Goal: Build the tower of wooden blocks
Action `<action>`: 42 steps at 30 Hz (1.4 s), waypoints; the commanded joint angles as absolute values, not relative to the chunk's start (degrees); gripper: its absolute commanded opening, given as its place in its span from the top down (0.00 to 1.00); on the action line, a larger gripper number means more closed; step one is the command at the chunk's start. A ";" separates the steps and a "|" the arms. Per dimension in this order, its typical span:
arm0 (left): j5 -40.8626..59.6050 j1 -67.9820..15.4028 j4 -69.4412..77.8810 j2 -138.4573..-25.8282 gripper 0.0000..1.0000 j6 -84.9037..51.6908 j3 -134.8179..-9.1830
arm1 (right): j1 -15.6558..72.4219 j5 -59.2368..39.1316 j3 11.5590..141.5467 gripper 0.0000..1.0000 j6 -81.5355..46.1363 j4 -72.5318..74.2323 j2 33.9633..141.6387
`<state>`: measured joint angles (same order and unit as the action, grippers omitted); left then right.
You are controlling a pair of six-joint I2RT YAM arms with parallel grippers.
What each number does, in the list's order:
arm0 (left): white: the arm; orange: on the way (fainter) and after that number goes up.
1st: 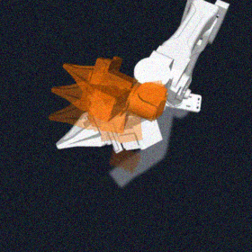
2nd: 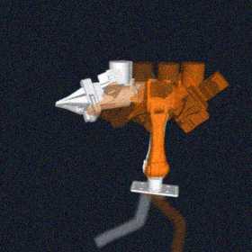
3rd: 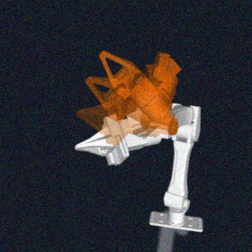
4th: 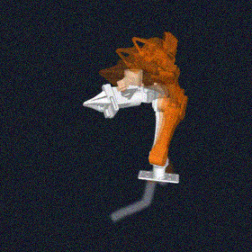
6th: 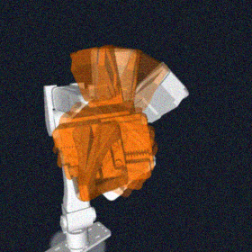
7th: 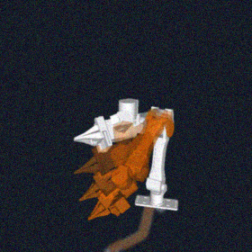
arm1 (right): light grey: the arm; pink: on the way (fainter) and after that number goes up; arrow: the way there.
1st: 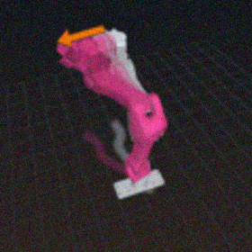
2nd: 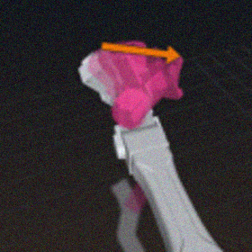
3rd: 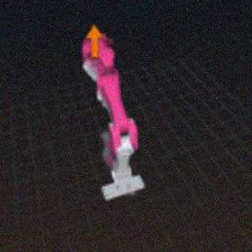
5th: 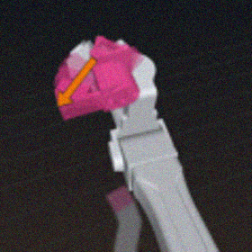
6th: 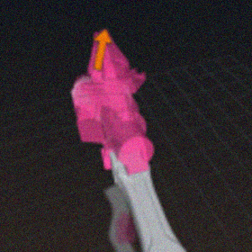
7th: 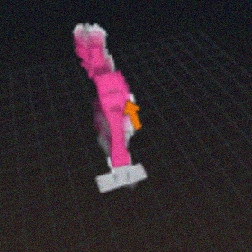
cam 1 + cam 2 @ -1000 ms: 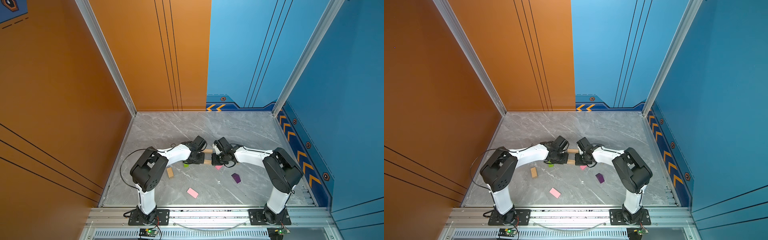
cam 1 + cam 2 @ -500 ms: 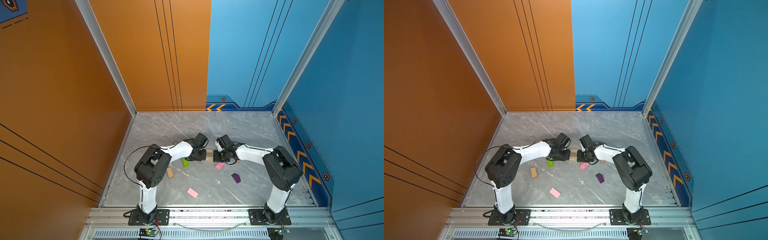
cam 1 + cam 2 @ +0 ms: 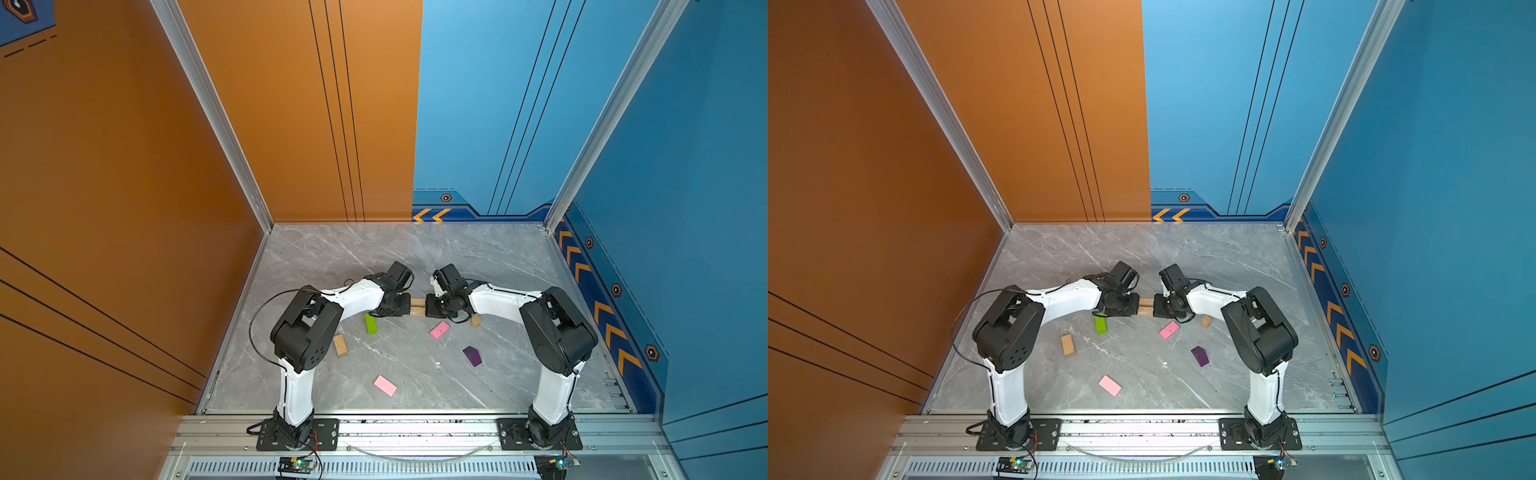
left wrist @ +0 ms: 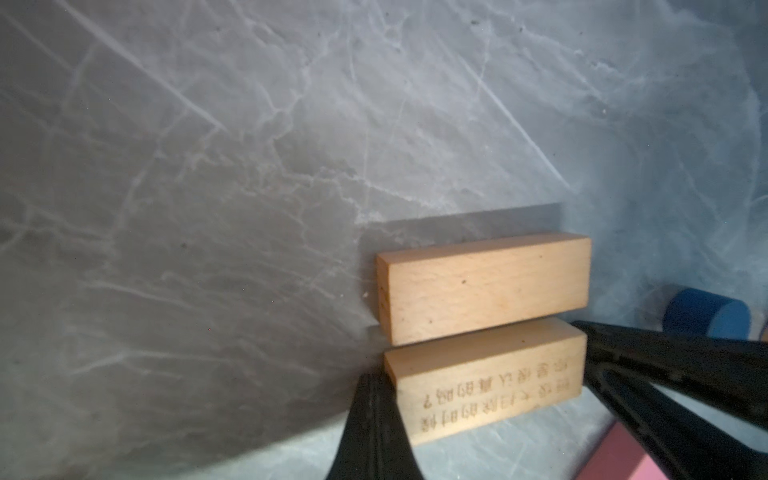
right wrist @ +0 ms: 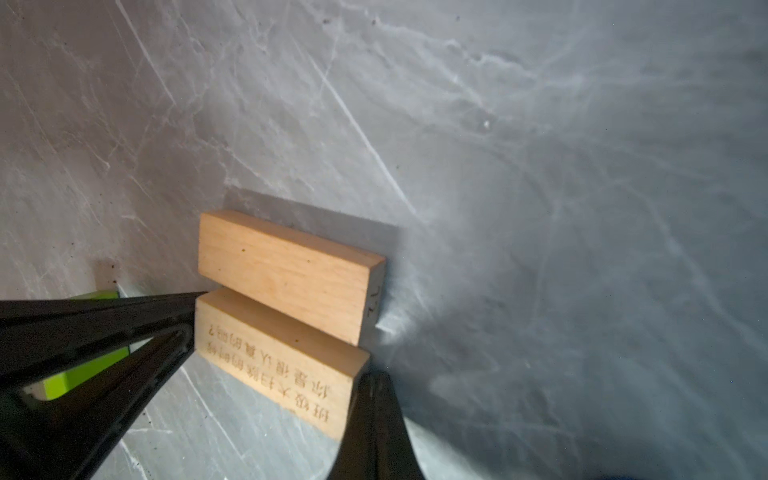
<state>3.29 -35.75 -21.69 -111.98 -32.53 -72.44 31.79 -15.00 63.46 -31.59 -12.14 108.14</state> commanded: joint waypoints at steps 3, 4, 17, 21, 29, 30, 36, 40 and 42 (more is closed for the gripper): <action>5.75 -35.68 -22.41 -116.85 1.00 -32.81 -72.33 | 32.15 -16.96 64.15 1.00 -32.16 -11.66 111.02; 5.89 -35.68 -22.37 -116.89 1.00 -32.84 -72.49 | 32.09 -16.96 64.21 1.00 -32.17 -11.68 111.01; 6.14 -35.68 -22.41 -117.12 1.00 -33.12 -72.17 | 31.28 -16.96 64.51 1.00 -32.23 -11.69 111.80; 5.96 -35.49 -22.41 -117.08 1.00 -33.20 -71.99 | 31.24 -17.05 64.42 1.00 -32.34 -11.67 111.81; 4.11 -35.21 -23.24 -116.89 1.00 -33.29 -71.93 | 31.29 -16.72 64.16 1.00 -32.43 -11.83 111.67; 3.85 -35.10 -23.45 -116.89 1.00 -33.30 -71.92 | 31.23 -16.70 64.16 1.00 -32.43 -11.90 111.63; 2.95 -35.07 -23.98 -116.81 1.00 -33.22 -71.90 | 31.25 -16.19 64.10 1.00 -32.40 -12.31 111.46; 2.60 -34.89 -24.25 -116.81 1.00 -33.22 -71.82 | 31.20 -15.95 64.16 1.00 -32.34 -12.64 111.32; 2.32 -34.74 -24.33 -116.73 1.00 -33.21 -71.83 | 31.19 -15.86 64.04 1.00 -32.34 -12.69 111.27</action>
<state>3.07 -35.14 -20.75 -112.86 -32.69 -73.34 30.94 -15.05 64.25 -31.81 -11.29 109.01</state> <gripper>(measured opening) 0.044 0.047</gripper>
